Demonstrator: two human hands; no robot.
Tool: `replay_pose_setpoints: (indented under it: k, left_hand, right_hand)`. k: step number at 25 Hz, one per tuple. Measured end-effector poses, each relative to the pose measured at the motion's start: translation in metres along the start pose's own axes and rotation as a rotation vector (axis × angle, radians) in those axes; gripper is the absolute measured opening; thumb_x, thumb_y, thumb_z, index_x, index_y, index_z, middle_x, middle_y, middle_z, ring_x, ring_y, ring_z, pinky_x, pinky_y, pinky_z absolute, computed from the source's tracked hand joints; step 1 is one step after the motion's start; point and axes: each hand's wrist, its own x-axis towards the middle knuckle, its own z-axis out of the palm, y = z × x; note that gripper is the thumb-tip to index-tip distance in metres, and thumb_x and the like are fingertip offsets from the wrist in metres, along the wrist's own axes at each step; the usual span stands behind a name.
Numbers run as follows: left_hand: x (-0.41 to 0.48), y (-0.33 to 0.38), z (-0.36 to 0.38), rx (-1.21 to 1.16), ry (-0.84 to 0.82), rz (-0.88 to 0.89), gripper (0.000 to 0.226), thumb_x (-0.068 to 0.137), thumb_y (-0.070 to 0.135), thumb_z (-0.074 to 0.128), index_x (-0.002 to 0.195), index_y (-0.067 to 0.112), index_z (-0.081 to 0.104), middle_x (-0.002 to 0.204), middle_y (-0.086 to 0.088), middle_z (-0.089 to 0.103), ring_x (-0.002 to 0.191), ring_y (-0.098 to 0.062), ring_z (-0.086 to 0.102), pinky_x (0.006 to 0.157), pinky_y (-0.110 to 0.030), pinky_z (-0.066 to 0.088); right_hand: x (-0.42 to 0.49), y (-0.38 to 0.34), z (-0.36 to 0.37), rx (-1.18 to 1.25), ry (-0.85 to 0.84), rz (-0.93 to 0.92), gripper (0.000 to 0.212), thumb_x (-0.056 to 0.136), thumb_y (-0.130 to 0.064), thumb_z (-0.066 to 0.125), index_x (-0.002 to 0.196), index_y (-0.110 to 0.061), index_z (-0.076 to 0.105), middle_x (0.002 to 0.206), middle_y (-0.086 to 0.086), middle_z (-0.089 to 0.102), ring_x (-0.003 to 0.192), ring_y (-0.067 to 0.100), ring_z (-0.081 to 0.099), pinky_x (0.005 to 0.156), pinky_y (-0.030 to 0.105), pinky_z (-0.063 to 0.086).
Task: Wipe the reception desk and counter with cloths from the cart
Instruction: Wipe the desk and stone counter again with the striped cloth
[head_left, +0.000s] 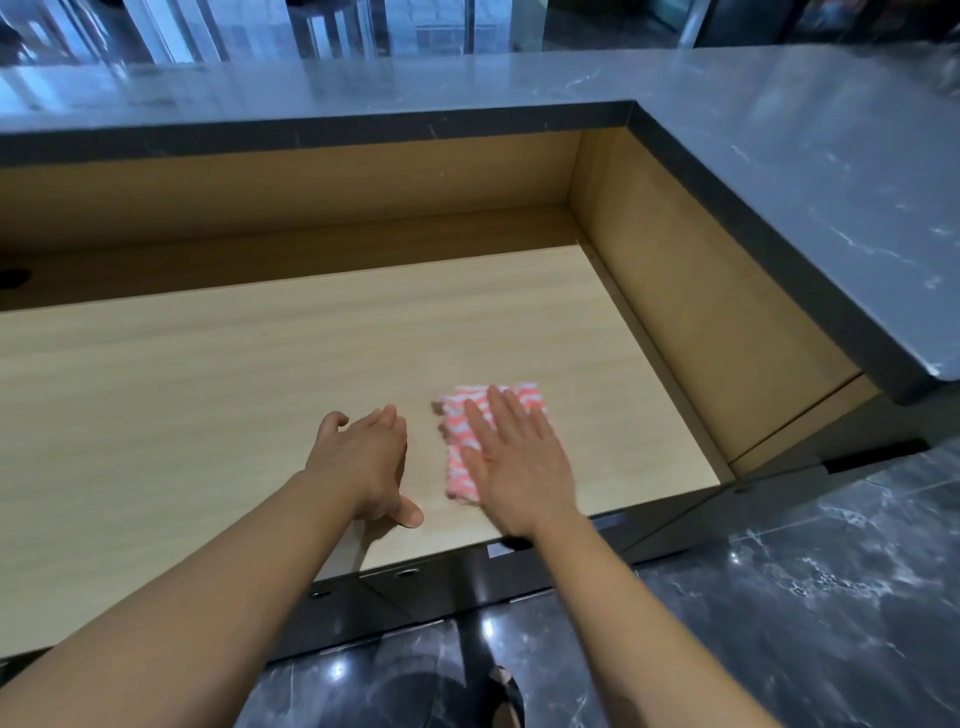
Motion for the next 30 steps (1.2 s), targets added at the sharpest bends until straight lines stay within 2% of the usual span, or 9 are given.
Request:
replay_pose_setpoints:
  k: [4, 7, 12, 16, 20, 21, 23, 26, 30]
  left_hand:
    - [0.0, 0.0, 0.0, -0.002, -0.004, 0.002, 0.084, 0.063, 0.066, 0.073, 0.124, 0.017, 0.041, 0.132, 0.004, 0.041, 0.13, -0.013, 0.037, 0.111, -0.04, 0.014]
    - [-0.001, -0.001, 0.002, -0.019, 0.023, 0.015, 0.081, 0.062, 0.066, 0.072, 0.119, 0.019, 0.041, 0.121, 0.007, 0.042, 0.125, -0.012, 0.04, 0.11, -0.039, 0.016]
    - [-0.002, -0.002, 0.003, -0.049, 0.045, 0.025, 0.075, 0.061, 0.067, 0.072, 0.111, 0.021, 0.042, 0.104, 0.011, 0.036, 0.117, -0.011, 0.042, 0.109, -0.039, 0.017]
    - [-0.002, -0.001, 0.003, -0.052, 0.043, 0.02, 0.072, 0.062, 0.066, 0.073, 0.108, 0.02, 0.042, 0.107, 0.01, 0.04, 0.116, -0.011, 0.043, 0.109, -0.039, 0.017]
    - [-0.004, -0.002, 0.003, -0.059, 0.042, 0.021, 0.073, 0.064, 0.062, 0.072, 0.119, 0.022, 0.045, 0.128, 0.006, 0.041, 0.128, -0.01, 0.038, 0.111, -0.04, 0.015]
    - [-0.004, -0.002, 0.003, -0.056, 0.026, 0.017, 0.079, 0.065, 0.062, 0.072, 0.126, 0.022, 0.043, 0.135, 0.005, 0.039, 0.132, -0.011, 0.035, 0.112, -0.041, 0.014]
    - [-0.004, -0.002, 0.002, -0.042, 0.01, 0.009, 0.083, 0.064, 0.066, 0.071, 0.126, 0.02, 0.041, 0.134, 0.007, 0.039, 0.133, -0.012, 0.035, 0.112, -0.042, 0.013]
    - [-0.005, -0.001, 0.0, -0.021, 0.024, -0.008, 0.082, 0.06, 0.07, 0.07, 0.119, 0.021, 0.041, 0.125, 0.01, 0.042, 0.126, -0.012, 0.042, 0.112, -0.043, 0.012]
    - [-0.021, -0.005, 0.005, -0.045, 0.091, -0.043, 0.082, 0.064, 0.072, 0.064, 0.124, 0.022, 0.041, 0.138, 0.006, 0.039, 0.139, -0.014, 0.03, 0.114, -0.046, 0.006]
  right_hand:
    - [-0.019, 0.094, -0.011, -0.167, 0.027, 0.127, 0.086, 0.08, -0.051, -0.027, 0.156, -0.024, 0.005, 0.163, 0.007, 0.0, 0.15, 0.027, -0.003, 0.121, 0.044, 0.004]
    - [-0.03, 0.128, -0.024, -0.147, 0.036, 0.299, 0.082, 0.086, -0.048, -0.009, 0.153, -0.016, 0.024, 0.16, 0.015, 0.019, 0.147, 0.031, 0.016, 0.117, 0.044, 0.02]
    - [-0.026, 0.063, -0.015, -0.059, -0.004, 0.436, 0.06, 0.1, -0.043, 0.0, 0.153, -0.018, -0.013, 0.161, 0.013, -0.013, 0.149, 0.028, -0.013, 0.121, 0.044, -0.004]
    - [-0.024, -0.019, 0.005, -0.008, 0.044, 0.291, 0.07, 0.086, -0.045, -0.02, 0.151, -0.02, -0.013, 0.158, 0.01, -0.017, 0.147, 0.029, -0.017, 0.119, 0.044, -0.01]
    - [-0.027, -0.05, 0.015, 0.048, -0.021, 0.082, 0.059, 0.1, -0.042, 0.014, 0.144, -0.018, 0.045, 0.15, 0.013, 0.039, 0.141, 0.029, 0.036, 0.113, 0.042, 0.016]
    - [-0.028, -0.04, 0.012, 0.024, -0.034, 0.017, 0.059, 0.101, -0.044, 0.013, 0.141, -0.019, 0.048, 0.148, 0.012, 0.044, 0.139, 0.027, 0.04, 0.111, 0.042, 0.018]
    - [-0.031, -0.001, 0.008, -0.046, -0.021, -0.065, 0.065, 0.099, -0.051, 0.001, 0.15, -0.024, 0.03, 0.158, 0.009, 0.026, 0.147, 0.025, 0.021, 0.115, 0.039, 0.005]
    - [-0.038, 0.064, -0.007, -0.095, -0.004, 0.018, 0.082, 0.082, -0.059, -0.026, 0.153, -0.027, -0.003, 0.162, 0.002, -0.008, 0.15, 0.02, -0.009, 0.117, 0.033, -0.014]
    - [-0.033, 0.115, -0.019, -0.118, -0.021, 0.192, 0.087, 0.077, -0.054, -0.021, 0.155, -0.024, 0.0, 0.163, 0.005, -0.002, 0.15, 0.021, -0.004, 0.12, 0.037, 0.0]
